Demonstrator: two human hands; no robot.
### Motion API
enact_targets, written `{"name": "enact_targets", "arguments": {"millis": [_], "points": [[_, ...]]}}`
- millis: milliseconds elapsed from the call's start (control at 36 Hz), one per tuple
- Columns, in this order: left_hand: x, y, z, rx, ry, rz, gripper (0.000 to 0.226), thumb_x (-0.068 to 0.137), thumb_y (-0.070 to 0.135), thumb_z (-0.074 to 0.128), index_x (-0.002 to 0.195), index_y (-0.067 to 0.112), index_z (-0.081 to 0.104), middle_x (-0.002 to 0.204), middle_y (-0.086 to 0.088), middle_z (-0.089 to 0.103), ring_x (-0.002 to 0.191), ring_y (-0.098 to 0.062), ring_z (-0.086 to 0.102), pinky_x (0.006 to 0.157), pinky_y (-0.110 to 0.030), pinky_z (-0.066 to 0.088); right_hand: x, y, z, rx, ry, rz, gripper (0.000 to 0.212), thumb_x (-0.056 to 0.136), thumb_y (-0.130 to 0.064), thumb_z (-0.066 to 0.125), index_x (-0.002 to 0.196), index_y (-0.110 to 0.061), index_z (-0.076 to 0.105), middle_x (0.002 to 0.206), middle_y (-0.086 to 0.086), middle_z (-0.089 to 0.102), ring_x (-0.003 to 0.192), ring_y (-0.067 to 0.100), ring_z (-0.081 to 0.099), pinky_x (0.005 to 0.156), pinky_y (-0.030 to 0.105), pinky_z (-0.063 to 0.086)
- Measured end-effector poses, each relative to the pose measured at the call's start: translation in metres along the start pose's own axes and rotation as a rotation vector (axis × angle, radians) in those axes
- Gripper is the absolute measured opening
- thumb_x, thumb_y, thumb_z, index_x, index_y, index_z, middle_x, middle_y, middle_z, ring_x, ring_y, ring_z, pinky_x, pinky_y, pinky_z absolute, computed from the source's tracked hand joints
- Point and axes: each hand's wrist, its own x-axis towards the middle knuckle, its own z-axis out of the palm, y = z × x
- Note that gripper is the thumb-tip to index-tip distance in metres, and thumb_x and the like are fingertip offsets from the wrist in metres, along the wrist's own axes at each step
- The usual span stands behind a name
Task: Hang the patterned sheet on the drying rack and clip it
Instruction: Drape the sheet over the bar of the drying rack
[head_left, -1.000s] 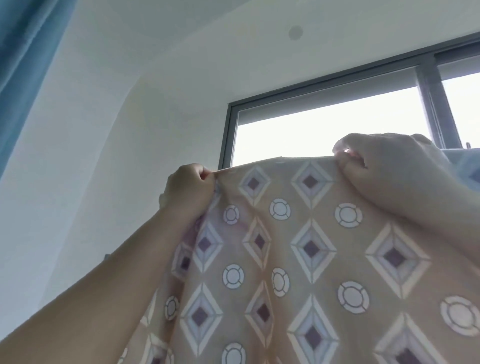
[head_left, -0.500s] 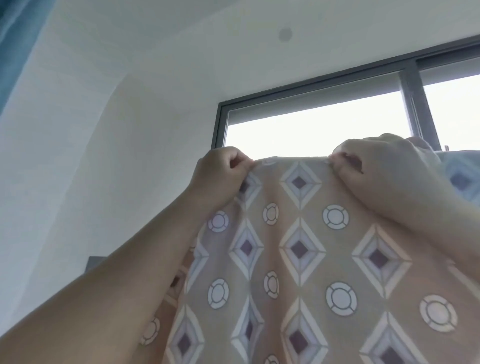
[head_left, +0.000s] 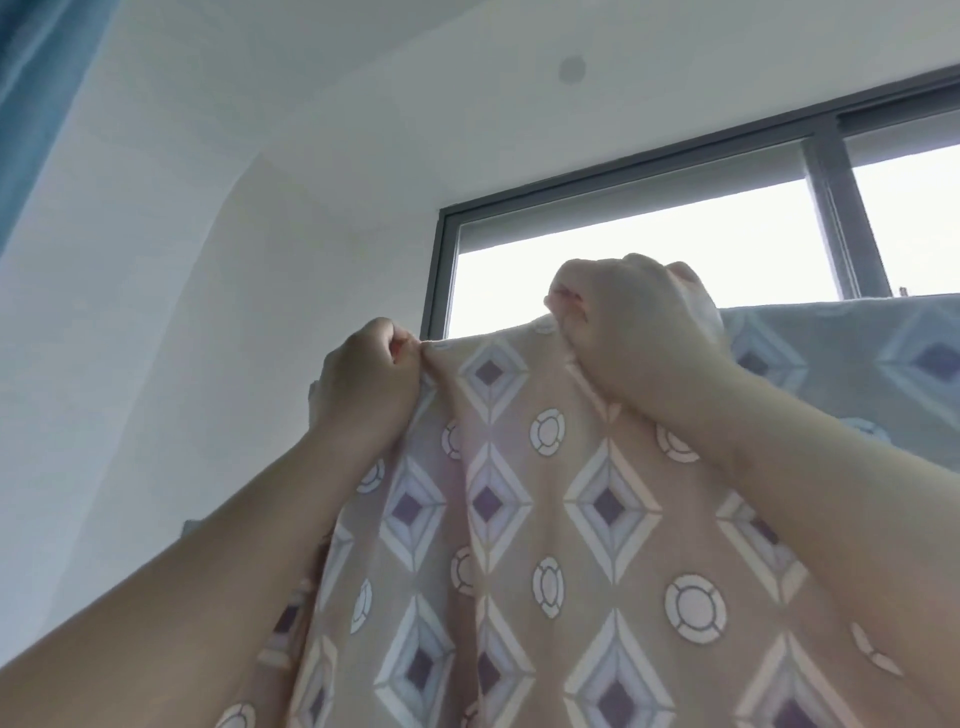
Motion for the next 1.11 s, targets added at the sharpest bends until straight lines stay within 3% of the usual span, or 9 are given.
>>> {"name": "enact_targets", "arguments": {"millis": [83,167,278,417,556,667,833,1056,1111], "points": [[-0.007,0.01,0.007,-0.037,-0.009,0.057,0.007,0.095,0.027,0.042,0.093,0.027,0.049,0.097,0.01,0.053,0.101,-0.018,0.053,0.096,-0.04,0.04,-0.005,0.008,-0.009,0.014,0.019,0.023,0.029,0.098,-0.028,0.034,0.097,-0.016,0.061,0.088,0.0,0.064,0.092,0.022,0.052,0.08,0.032,0.024],[-0.018,0.027,0.015,-0.079,-0.049,0.148,0.019,0.097,0.032,0.038,0.106,0.028,0.054,0.102,0.013,0.053,0.1,-0.009,0.048,0.099,-0.04,0.038,-0.015,0.02,-0.02,-0.01,0.026,0.07,0.027,0.096,-0.03,0.037,0.099,-0.017,0.061,0.093,0.0,0.066,0.095,0.023,0.053,0.085,0.033,0.027],[-0.029,0.054,0.028,-0.072,-0.057,0.29,0.029,0.097,0.033,0.036,0.114,0.026,0.058,0.12,0.01,0.06,0.113,-0.012,0.051,0.101,-0.039,0.036,-0.031,0.037,-0.031,-0.091,-0.011,0.121,0.028,0.095,-0.031,0.038,0.098,-0.016,0.061,0.083,0.0,0.061,0.089,0.023,0.049,0.089,0.036,0.029],[-0.045,0.083,0.05,-0.068,0.01,0.438,0.033,0.093,0.027,0.035,0.118,0.026,0.057,0.126,0.012,0.056,0.121,-0.013,0.044,0.096,-0.028,0.024,-0.051,0.063,-0.046,-0.164,-0.037,0.179,0.031,0.094,-0.034,0.036,0.095,-0.016,0.061,0.079,-0.002,0.059,0.087,0.023,0.048,0.09,0.037,0.028],[-0.06,0.11,0.062,-0.099,-0.006,0.612,0.032,0.089,0.031,0.037,0.105,0.021,0.063,0.11,0.006,0.065,0.106,-0.017,0.056,0.096,-0.04,0.038,-0.063,0.083,-0.066,-0.21,-0.023,0.213,0.029,0.094,-0.032,0.038,0.098,-0.015,0.062,0.083,-0.001,0.057,0.097,0.025,0.049,0.09,0.037,0.027],[-0.078,0.133,0.078,-0.18,-0.013,0.678,0.029,0.088,0.027,0.039,0.103,0.02,0.063,0.107,0.005,0.064,0.105,-0.018,0.055,0.091,-0.037,0.037,-0.077,0.099,-0.087,-0.242,-0.018,0.233,0.026,0.094,-0.03,0.039,0.104,-0.018,0.06,0.102,0.001,0.064,0.105,0.024,0.047,0.086,0.034,0.026],[-0.118,0.162,0.097,-0.407,0.026,0.716,0.027,0.084,0.027,0.043,0.094,0.019,0.066,0.098,0.006,0.067,0.099,-0.022,0.059,0.086,-0.034,0.039,-0.109,0.124,-0.121,-0.396,0.015,0.204,0.027,0.092,-0.03,0.039,0.105,-0.018,0.06,0.108,0.001,0.063,0.104,0.025,0.049,0.081,0.034,0.024],[-0.206,0.225,0.134,-0.631,-0.191,0.736,0.027,0.084,0.024,0.044,0.092,0.017,0.068,0.098,0.002,0.069,0.096,-0.027,0.061,0.081,-0.04,0.047,-0.17,0.167,-0.193,-0.348,0.0,0.397,0.031,0.084,-0.032,0.04,0.094,-0.018,0.065,0.098,-0.003,0.066,0.098,0.023,0.055,0.089,0.043,0.041],[-0.233,0.245,0.143,-0.687,-0.261,0.74,0.029,0.085,0.024,0.042,0.093,0.016,0.069,0.097,0.003,0.069,0.093,-0.027,0.062,0.079,-0.036,0.047,-0.192,0.185,-0.216,-0.354,-0.022,0.47,0.027,0.086,-0.032,0.043,0.096,-0.02,0.064,0.096,-0.007,0.063,0.098,0.021,0.054,0.091,0.043,0.041]]}}
